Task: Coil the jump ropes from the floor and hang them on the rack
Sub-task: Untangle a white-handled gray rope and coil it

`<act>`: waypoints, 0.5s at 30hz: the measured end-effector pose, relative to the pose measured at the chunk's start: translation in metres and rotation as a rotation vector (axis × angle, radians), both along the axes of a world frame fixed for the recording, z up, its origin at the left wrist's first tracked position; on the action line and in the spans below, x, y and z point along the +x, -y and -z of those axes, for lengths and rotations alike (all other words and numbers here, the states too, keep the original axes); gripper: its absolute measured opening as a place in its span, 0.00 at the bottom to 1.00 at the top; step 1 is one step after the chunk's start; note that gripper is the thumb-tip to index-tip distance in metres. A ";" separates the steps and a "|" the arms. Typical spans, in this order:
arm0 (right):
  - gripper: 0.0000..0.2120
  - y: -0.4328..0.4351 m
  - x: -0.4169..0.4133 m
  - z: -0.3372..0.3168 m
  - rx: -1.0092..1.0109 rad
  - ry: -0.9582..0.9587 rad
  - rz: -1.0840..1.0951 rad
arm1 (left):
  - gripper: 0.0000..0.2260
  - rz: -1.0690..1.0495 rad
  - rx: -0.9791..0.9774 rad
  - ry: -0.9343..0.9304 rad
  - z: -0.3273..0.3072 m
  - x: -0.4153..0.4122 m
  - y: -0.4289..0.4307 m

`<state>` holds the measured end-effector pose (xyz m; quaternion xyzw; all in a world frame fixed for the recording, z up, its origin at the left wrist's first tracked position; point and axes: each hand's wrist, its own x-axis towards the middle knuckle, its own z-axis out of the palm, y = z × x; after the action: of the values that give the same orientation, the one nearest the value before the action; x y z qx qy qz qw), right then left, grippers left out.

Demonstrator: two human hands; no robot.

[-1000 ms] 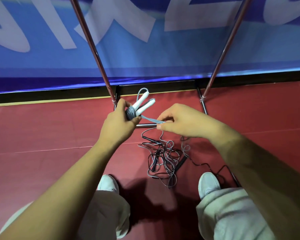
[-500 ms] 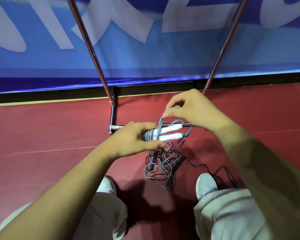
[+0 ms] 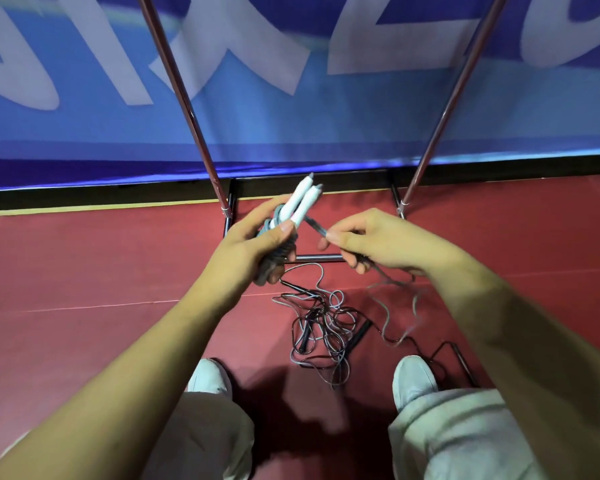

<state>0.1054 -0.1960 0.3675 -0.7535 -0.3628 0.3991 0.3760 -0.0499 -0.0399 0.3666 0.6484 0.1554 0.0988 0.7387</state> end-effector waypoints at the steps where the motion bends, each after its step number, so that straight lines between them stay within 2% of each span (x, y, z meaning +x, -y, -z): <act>1: 0.11 0.000 -0.002 -0.001 -0.029 0.046 -0.026 | 0.17 -0.033 0.010 -0.023 0.000 0.001 -0.001; 4: 0.10 0.000 -0.004 -0.004 -0.064 0.131 -0.026 | 0.09 -0.130 0.044 -0.099 0.007 0.005 -0.007; 9: 0.03 -0.001 -0.009 -0.010 -0.011 0.254 -0.083 | 0.10 -0.238 0.150 -0.194 0.016 0.007 -0.015; 11: 0.04 -0.004 -0.012 -0.009 -0.008 0.291 -0.093 | 0.10 -0.255 0.271 -0.224 0.022 0.007 -0.018; 15: 0.03 -0.008 -0.021 -0.012 -0.026 0.347 -0.125 | 0.15 -0.263 0.592 -0.324 0.033 0.003 -0.028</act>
<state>0.0841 -0.1880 0.3791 -0.7916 -0.4632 0.2906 0.2725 -0.0472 -0.0124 0.3332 0.8161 0.3171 0.1295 0.4655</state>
